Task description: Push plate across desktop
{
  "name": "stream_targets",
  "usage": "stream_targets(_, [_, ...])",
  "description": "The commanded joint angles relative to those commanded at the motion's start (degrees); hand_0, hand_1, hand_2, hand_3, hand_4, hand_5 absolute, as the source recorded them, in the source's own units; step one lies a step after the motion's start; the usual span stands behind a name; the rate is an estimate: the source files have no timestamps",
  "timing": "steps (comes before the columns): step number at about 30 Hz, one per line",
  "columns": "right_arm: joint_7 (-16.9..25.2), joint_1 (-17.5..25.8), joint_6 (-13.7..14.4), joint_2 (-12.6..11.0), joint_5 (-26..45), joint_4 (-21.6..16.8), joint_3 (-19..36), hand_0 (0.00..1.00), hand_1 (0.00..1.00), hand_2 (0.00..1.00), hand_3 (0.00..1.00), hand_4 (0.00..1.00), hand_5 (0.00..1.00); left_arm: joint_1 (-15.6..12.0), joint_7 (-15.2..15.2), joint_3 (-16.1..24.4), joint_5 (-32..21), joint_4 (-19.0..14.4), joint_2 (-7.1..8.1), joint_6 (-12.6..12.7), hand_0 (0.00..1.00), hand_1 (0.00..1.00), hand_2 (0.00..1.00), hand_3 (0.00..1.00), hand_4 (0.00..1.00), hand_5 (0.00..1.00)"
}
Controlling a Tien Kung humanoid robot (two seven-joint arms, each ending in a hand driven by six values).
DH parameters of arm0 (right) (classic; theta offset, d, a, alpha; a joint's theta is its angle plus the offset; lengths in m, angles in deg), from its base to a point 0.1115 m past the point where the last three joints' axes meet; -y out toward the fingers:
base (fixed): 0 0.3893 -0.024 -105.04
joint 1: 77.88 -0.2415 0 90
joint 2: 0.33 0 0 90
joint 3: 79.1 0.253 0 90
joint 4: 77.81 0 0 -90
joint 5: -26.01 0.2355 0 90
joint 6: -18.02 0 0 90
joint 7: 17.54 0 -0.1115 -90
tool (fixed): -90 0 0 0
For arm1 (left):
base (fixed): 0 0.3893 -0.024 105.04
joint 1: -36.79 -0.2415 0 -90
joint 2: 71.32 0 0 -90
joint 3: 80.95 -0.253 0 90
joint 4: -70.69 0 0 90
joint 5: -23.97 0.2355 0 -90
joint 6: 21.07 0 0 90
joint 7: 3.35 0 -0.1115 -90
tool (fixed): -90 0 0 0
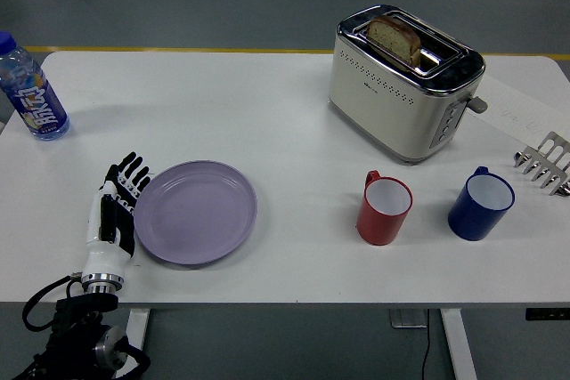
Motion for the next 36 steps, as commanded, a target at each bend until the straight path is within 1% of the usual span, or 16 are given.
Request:
stream_targets(7, [0.0, 0.0, -0.1, 0.0, -0.3, 0.0, 0.2, 0.646, 0.619, 0.695, 0.779, 0.514, 0.561, 0.3, -0.3, -2.5, -1.6, -0.9, -0.49, 0.3, 0.829, 0.860, 0.886, 0.831, 0.517, 0.998])
stream_targets(19, [-0.1, -0.3, -0.1, 0.0, -0.6, 0.0, 0.3, 0.646, 0.618, 0.695, 0.779, 0.515, 0.559, 0.7, 0.1, -4.4, -3.1, -2.1, -1.22, -0.4, 0.826, 0.857, 0.883, 0.828, 0.513, 0.998])
stream_targets(25, [-0.1, -0.3, -0.1, 0.0, -0.7, 0.0, 0.4, 0.646, 0.618, 0.696, 0.779, 0.515, 0.562, 0.6, 0.1, -6.1, -3.9, -2.5, -1.41, -0.6, 0.823, 0.854, 0.881, 0.825, 0.499, 0.998])
stream_targets(32, [-0.1, -0.3, -0.2, 0.0, -0.9, 0.0, 0.4, 0.646, 0.618, 0.695, 0.779, 0.516, 0.562, 0.7, 0.0, -7.1, -4.5, -2.9, -1.41, -0.5, 0.824, 0.854, 0.880, 0.823, 0.498, 0.998])
stream_targets(36, [0.0, -0.4, -0.3, -0.1, -0.7, 0.1, 0.2, 0.647, 0.618, 0.691, 0.779, 0.517, 0.562, 1.0, -0.1, -8.4, -5.2, -3.2, -1.39, -0.4, 0.823, 0.853, 0.881, 0.822, 0.495, 0.998])
